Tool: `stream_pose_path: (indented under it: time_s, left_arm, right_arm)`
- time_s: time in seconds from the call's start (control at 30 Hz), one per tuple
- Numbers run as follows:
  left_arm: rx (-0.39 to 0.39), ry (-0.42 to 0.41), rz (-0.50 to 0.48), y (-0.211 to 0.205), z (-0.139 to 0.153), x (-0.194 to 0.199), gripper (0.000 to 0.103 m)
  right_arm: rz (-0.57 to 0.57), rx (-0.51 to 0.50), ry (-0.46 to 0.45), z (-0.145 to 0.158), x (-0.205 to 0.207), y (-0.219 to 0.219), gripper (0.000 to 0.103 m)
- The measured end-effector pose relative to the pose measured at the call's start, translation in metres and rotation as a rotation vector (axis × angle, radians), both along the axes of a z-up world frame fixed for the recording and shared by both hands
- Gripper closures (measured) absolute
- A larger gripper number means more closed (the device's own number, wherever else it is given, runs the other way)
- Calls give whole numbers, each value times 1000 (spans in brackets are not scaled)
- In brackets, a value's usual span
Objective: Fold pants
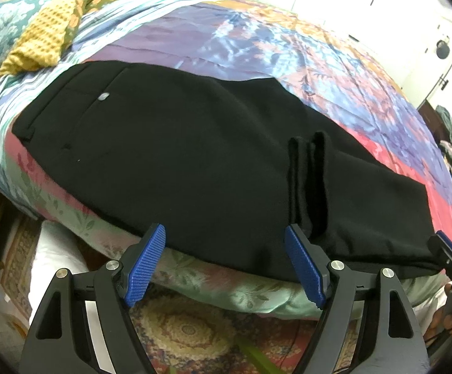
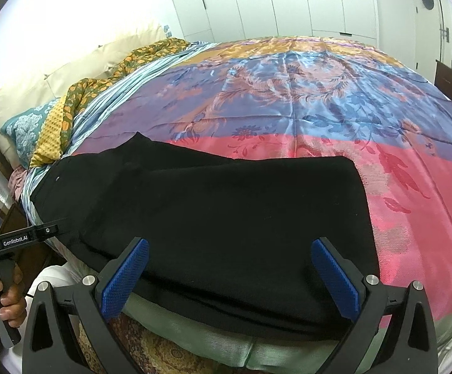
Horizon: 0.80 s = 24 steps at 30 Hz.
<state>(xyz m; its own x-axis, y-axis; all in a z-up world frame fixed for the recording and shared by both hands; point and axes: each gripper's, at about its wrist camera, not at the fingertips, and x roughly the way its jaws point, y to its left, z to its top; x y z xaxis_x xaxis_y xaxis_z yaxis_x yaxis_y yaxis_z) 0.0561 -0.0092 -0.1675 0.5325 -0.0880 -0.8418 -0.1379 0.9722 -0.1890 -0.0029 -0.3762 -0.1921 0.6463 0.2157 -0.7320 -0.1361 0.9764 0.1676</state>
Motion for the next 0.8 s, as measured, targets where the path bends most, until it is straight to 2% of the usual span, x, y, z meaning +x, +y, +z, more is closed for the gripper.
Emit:
stream_pose_path:
  time_s: [0.43, 0.67, 0.73, 0.8]
  left_arm:
    - [-39, 16, 66, 21, -3, 0, 22]
    - [-50, 25, 67, 28, -4, -1, 22]
    - [-85, 20, 71, 38, -2, -3, 22]
    - [-166, -3, 112, 62, -1, -10, 22]
  right_arm:
    - [-8, 8, 16, -5, 1, -2, 0]
    - [-11, 12, 23, -6, 1, -3, 0]
    - [-11, 12, 22, -6, 1, -3, 0]
    - [-12, 11, 16, -5, 0, -4, 0]
